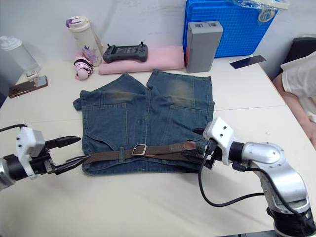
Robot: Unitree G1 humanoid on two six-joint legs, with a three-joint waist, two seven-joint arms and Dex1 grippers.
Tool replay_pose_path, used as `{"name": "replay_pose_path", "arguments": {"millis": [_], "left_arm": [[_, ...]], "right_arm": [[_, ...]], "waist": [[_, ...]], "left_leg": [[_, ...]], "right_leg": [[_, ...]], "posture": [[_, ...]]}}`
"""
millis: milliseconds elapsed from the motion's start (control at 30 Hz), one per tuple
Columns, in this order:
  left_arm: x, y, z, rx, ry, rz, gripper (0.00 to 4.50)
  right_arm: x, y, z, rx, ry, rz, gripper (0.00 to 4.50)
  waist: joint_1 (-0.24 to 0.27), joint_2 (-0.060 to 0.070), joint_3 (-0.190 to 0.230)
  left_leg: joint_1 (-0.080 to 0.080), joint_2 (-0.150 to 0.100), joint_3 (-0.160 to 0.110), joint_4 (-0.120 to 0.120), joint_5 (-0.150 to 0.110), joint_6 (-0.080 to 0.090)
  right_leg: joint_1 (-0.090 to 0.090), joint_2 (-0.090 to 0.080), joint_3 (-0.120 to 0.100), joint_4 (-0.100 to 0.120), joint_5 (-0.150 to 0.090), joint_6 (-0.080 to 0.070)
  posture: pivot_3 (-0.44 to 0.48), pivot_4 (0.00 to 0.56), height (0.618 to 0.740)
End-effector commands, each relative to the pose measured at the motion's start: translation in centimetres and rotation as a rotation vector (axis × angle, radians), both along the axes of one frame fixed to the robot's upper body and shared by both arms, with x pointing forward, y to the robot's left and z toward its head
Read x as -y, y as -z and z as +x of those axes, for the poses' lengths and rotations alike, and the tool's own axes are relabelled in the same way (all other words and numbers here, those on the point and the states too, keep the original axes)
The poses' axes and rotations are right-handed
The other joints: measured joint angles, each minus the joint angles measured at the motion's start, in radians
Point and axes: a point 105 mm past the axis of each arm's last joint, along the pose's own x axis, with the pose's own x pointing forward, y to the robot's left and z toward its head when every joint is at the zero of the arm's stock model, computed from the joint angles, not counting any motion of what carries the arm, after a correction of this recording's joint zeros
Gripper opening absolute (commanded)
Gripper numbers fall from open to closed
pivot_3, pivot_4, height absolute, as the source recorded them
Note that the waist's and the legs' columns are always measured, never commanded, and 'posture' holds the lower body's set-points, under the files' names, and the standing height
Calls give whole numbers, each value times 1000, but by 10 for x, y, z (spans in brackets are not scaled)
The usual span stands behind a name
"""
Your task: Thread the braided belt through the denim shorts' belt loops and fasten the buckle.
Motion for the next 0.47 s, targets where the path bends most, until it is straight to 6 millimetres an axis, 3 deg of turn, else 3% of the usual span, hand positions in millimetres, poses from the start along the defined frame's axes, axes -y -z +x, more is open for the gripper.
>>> {"name": "replay_pose_path", "arguments": {"millis": [33,167,467], "left_arm": [[1,-24,-1,66,-16,-57,4016],[2,-28,3,88,-39,-68,4016],[7,-26,8,119,-53,-71,4016]], "right_arm": [[8,-26,3,53,26,98,4454],[14,-28,15,80,100,96,4454],[17,-24,22,76,139,85,4454]], "waist": [[1,0,0],[2,0,0],[2,0,0]], "left_leg": [[0,0,0,0,0,0],[0,0,0,0,0,0],[0,0,1,0,0,0]], "right_leg": [[0,0,0,0,0,0],[0,0,0,0,0,0],[0,0,0,0,0,0]], "posture": [[0,150,718],[0,150,718],[0,150,718]]}}
